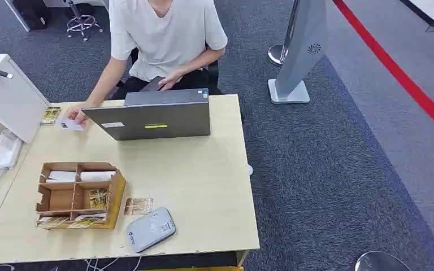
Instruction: Pass the card to the sensor for recognition and then transmit it.
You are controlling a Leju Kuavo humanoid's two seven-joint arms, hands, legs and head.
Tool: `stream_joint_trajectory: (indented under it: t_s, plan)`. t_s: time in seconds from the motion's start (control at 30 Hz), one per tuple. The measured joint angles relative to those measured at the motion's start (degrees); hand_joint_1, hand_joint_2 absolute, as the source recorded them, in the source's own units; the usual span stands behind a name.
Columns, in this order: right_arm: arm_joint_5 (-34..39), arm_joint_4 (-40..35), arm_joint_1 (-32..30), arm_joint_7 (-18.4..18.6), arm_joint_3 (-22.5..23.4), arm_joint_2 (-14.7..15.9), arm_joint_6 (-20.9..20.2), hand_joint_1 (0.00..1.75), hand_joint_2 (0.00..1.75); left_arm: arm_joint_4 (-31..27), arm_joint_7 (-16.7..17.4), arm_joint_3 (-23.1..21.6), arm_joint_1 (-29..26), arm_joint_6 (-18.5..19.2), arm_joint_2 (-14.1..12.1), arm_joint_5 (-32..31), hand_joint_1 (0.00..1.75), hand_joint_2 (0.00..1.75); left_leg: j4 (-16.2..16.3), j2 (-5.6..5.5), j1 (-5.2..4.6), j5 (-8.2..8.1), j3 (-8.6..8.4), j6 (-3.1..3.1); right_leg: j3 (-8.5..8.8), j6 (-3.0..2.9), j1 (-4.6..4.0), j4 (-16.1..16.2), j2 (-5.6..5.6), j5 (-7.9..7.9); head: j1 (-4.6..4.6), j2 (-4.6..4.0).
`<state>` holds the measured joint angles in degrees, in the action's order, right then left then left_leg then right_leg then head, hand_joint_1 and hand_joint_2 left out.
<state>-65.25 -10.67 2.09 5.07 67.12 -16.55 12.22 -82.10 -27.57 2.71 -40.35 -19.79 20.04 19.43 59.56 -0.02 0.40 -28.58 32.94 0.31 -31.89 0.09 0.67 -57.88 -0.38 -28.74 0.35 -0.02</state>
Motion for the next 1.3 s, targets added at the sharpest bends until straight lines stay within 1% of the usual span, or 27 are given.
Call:
stream_joint_trajectory:
  t_s: [0.03, 0.07, 0.13, 0.2, 0.23, 0.3, 0.37, 0.4, 0.43, 0.47, 0.5, 0.53, 0.57, 0.6, 0.63, 0.67, 0.73, 0.8, 0.87, 0.93, 1.07, 1.13, 1.17, 1.2, 1.23, 1.27, 1.3]
  plan:
    - [-0.9, 0.0, 0.0, -0.2, 0.0, 0.0, -0.5, 0.0, 1.75, -0.5, -1.8, 0.0, -0.1, 2.1, 0.0, 0.5, 0.0, 1.75, 0.0, 0.0, 0.0, 0.0, -0.01, 0.0, -0.05, 0.0, 0.0, 0.0, 0.0, 0.0, 0.0, 0.0]
    - [-1.9, 0.0, 0.0, -0.5, -0.1, 0.1, -1.2, 0.0, 1.75, -1.2, -3.4, 0.0, -0.1, 3.2, 0.0, 1.1, 0.0, 1.75, 0.0, 0.0, 0.0, 0.0, -0.01, 0.0, -0.06, 0.0, 0.0, 0.0, 0.0, 0.0, 0.0, 0.0]
    - [-4.2, -0.1, -0.1, -1.2, -0.7, 0.8, -3.2, 0.0, 1.75, -3.1, -5.5, 0.4, 0.5, 3.4, 0.0, 2.2, 0.0, 1.75, 0.0, 0.0, -0.01, 0.0, -0.02, 0.0, -0.07, 0.0, 0.0, 0.0, -0.01, 0.0, -0.02, 0.0]
    - [-7.0, -0.1, -0.2, -1.7, -2.0, 2.0, -5.9, 0.0, 1.75, -5.9, -4.6, 2.1, 1.9, 3.5, -0.1, 2.6, 0.0, 1.75, 0.0, -0.04, -0.01, 0.02, -0.06, 0.02, -0.06, 0.01, 0.0, 0.0, -0.05, 0.01, 0.0, 0.02]
    - [-8.6, -0.1, -0.3, -2.0, -2.8, 2.7, -7.2, 0.0, 1.75, -7.8, -2.5, 3.9, 3.6, 3.9, -0.2, 2.6, 0.0, 1.75, 0.0, -0.06, -0.01, 0.06, -0.04, 0.04, -0.05, 0.01, 0.0, 0.0, -0.07, 0.03, 0.0, 0.0]
    - [-11.5, -0.1, -0.5, -2.6, -4.5, 4.1, -9.5, 0.0, 1.75, -11.6, 4.0, 9.6, 8.6, 5.8, -0.4, 0.8, 0.0, 1.75, 0.0, -0.19, 0.01, 0.19, -0.02, 0.01, -0.04, -0.03, 0.0, 0.0, -0.2, 0.09, 0.0, 0.0]
    - [-14.1, 0.0, -0.6, -3.0, -6.4, 5.4, -11.1, 0.0, 1.75, -14.0, 10.5, 17.3, 15.4, 8.3, -1.3, -2.6, 0.0, 1.75, 0.0, -0.29, 0.01, 0.32, 0.03, -0.05, -0.03, -0.09, 0.0, 0.0, -0.29, 0.15, 0.0, 0.0]
    - [-14.3, 0.0, -0.6, -3.0, -6.6, 5.6, -11.3, 0.0, 1.75, -14.3, 10.9, 18.6, 16.6, 8.5, -1.5, -3.0, 0.0, 1.75, 0.0, -0.29, 0.02, 0.33, 0.0, -0.06, -0.01, -0.12, 0.0, -0.1, -0.3, 0.17, 0.0, 0.0]
    - [-15.7, 0.0, -0.6, -3.1, -7.7, 6.3, -12.0, 0.0, 1.75, -14.4, 13.4, 22.4, 20.9, 8.4, -3.5, -4.0, 0.0, 1.75, 0.0, -0.29, 0.01, 0.36, -0.04, -0.09, -0.03, -0.22, 0.0, -0.1, -0.3, 0.23, 0.02, 0.0]
    - [-16.6, 0.0, -0.6, -3.3, -8.6, 6.9, -12.9, 0.0, 1.75, -13.5, 15.3, 25.0, 26.0, 8.0, -6.8, -4.4, 0.0, 1.75, -0.1, -0.3, 0.05, 0.47, -0.03, -0.2, -0.07, -0.27, -0.02, -0.1, -0.31, 0.27, -0.04, 0.0]
    - [-17.9, 0.0, -0.6, -3.7, -9.9, 7.6, -13.7, 0.0, 1.75, -9.9, 16.8, 28.6, 31.9, 7.8, -11.8, -5.7, 0.0, 1.75, -0.1, -0.38, 0.11, 0.64, 0.03, -0.37, -0.18, -0.38, -0.07, -0.1, -0.38, 0.34, -0.04, 0.0]
    - [-18.8, 0.0, -0.6, -4.1, -10.8, 8.1, -14.2, 0.0, 1.75, -6.2, 17.0, 30.7, 37.4, 7.8, -16.4, -7.1, 0.0, 1.75, -0.1, -0.5, 0.16, 0.73, 0.09, -0.41, -0.29, -0.47, -0.13, -0.2, -0.48, 0.39, 0.0, 0.0]
    - [-19.9, 0.0, -0.6, -4.8, -12.2, 8.9, -14.9, 0.0, 1.75, 2.9, 15.9, 33.3, 45.5, 8.9, -25.0, -10.5, 0.0, 1.75, -0.1, -0.71, 0.29, 0.95, 0.29, -0.59, -0.4, -0.56, -0.26, -0.3, -0.69, 0.44, -0.11, 0.02]
    - [-20.6, 0.0, -0.5, -5.4, -13.1, 9.4, -15.3, 0.0, 1.75, 10.1, 14.3, 34.6, 52.0, 10.3, -31.3, -13.5, 0.0, 1.75, 0.0, -0.69, 0.41, 1.03, 0.43, -0.72, -0.53, -0.76, -0.38, -0.4, -0.67, 0.56, -0.09, 0.0]
    - [-21.0, 0.0, -0.5, -5.7, -14.1, 9.9, -15.5, 0.0, 1.75, 17.6, 12.3, 35.2, 58.2, 11.2, -37.2, -16.7, 0.0, 1.75, 0.0, -0.63, 0.45, 1.11, 0.56, -0.85, -0.63, -0.91, -0.44, -0.4, -0.61, 0.67, -0.09, 0.02]
    - [-21.2, 0.0, -0.5, -5.9, -14.5, 10.3, -15.6, 0.0, 1.75, 21.8, 11.0, 35.2, 62.7, 11.3, -41.5, -18.7, 0.0, 1.75, -0.1, -0.52, 0.43, 1.15, 0.57, -0.89, -0.71, -1.02, -0.44, -0.5, -0.47, 0.77, -0.2, 0.0]
    - [-21.5, 0.0, -0.9, -6.1, -15.5, 10.9, -15.6, 0.0, 1.75, 30.3, 8.6, 35.2, 68.9, 10.7, -46.4, -23.0, 0.0, 1.75, -0.1, -0.06, 0.34, 1.15, 0.41, -0.91, -0.75, -1.02, -0.42, -0.5, -0.07, 0.79, -0.24, 0.02]
    - [-21.5, 0.0, -1.2, -6.3, -16.3, 11.1, -15.5, 0.0, 1.75, 36.2, 7.5, 34.7, 72.8, 9.8, -49.1, -25.4, 0.0, 1.75, -0.1, 0.21, 0.28, 1.11, 0.36, -0.87, -0.8, -1.01, -0.35, -0.5, 0.22, 0.79, -0.24, 0.0]
    - [-21.6, 0.1, -1.3, -6.3, -17.0, 11.2, -15.3, 0.0, 1.75, 39.3, 7.3, 33.9, 74.3, 8.6, -50.1, -28.9, 0.0, 1.75, -0.1, 0.37, 0.35, 1.09, 0.52, -0.88, -0.95, -0.91, -0.36, -0.4, 0.4, 0.9, -0.17, 0.0]
    - [-21.6, 0.1, -1.3, -6.3, -17.4, 11.3, -15.2, 0.0, 1.75, 41.0, 7.4, 33.1, 75.6, 7.2, -50.5, -31.2, 0.0, 1.75, -0.1, 0.38, 0.32, 1.09, 0.67, -0.87, -1.09, -0.91, -0.34, -0.4, 0.45, 0.93, -0.17, 0.0]
    - [-21.6, 0.1, -1.3, -6.3, -18.0, 11.3, -15.2, 0.0, 1.75, 42.8, 7.4, 32.2, 77.0, 6.7, -51.1, -32.0, 0.0, 1.75, -0.1, 0.4, 0.29, 1.05, 0.68, -0.82, -1.11, -0.9, -0.31, -0.3, 0.46, 0.93, -0.2, 0.0]
    - [-21.6, 0.1, -1.4, -6.3, -18.1, 11.4, -15.1, 0.0, 1.75, 43.1, 7.5, 31.8, 77.2, 6.7, -51.1, -33.4, 0.0, 1.75, -0.1, 0.4, 0.29, 1.05, 0.67, -0.82, -1.15, -0.9, -0.3, -0.3, 0.47, 0.93, -0.2, 0.0]
    - [-21.6, 0.1, -1.4, -6.3, -18.2, 11.4, -15.1, 0.0, 1.75, 43.2, 6.7, 31.5, 77.1, 7.6, -51.1, -34.4, 0.0, 1.75, -0.1, 0.4, 0.29, 1.06, 0.65, -0.82, -1.23, -0.9, -0.3, -0.3, 0.48, 0.93, -0.2, 0.0]
    - [-21.2, 0.1, -1.4, -5.9, -18.3, 11.4, -15.0, 0.0, 1.75, 42.1, 7.1, 31.0, 76.4, 9.7, -50.1, -35.8, 0.0, 1.75, -0.1, 0.39, 0.28, 1.06, 0.65, -0.82, -1.3, -0.9, -0.3, -0.3, 0.46, 0.93, -0.2, 0.0]
    - [-20.9, 0.1, -1.4, -5.3, -18.3, 11.4, -14.8, 0.0, 1.75, 37.5, 10.3, 30.5, 74.4, 11.9, -48.4, -38.4, 0.0, 1.75, -0.1, 0.36, 0.23, 1.06, 0.64, -0.82, -1.3, -0.89, -0.24, -0.3, 0.42, 0.93, -0.24, 0.0]
    - [-20.6, 0.1, -1.4, -4.8, -18.3, 11.4, -14.7, 0.0, 1.75, 29.7, 16.1, 29.6, 71.9, 13.0, -45.0, -42.9, 0.0, 1.75, -0.1, 0.23, 0.21, 1.06, 0.68, -0.79, -1.23, -0.82, -0.21, -0.3, 0.27, 0.89, -0.39, 0.0]
    - [-20.5, 0.1, -1.3, -4.5, -18.3, 11.4, -14.6, 0.0, 1.75, 23.8, 20.9, 28.1, 70.5, 12.8, -42.6, -47.3, 0.0, 1.75, -0.1, 0.13, 0.22, 1.07, 0.74, -0.76, -1.15, -0.72, -0.22, -0.3, 0.18, 0.86, -0.28, 0.0]
